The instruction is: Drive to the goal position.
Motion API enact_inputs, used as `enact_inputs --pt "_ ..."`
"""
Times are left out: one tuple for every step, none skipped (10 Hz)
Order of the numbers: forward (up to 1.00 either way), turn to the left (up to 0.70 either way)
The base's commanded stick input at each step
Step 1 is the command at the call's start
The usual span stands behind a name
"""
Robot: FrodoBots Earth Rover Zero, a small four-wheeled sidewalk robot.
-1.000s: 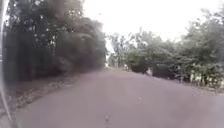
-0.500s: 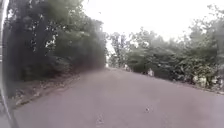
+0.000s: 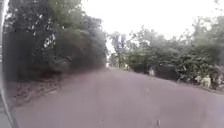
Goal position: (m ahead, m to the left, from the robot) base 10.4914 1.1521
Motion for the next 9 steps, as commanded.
enact_inputs --pt "0.70 -0.01" --pt "0.70 -0.03" --pt "0.70 -0.03" --pt "0.70 -0.04" --pt "0.70 -0.04" --pt "0.70 -0.01" --pt "0.70 0.00" --pt "0.70 0.00" --pt "0.70 0.00"
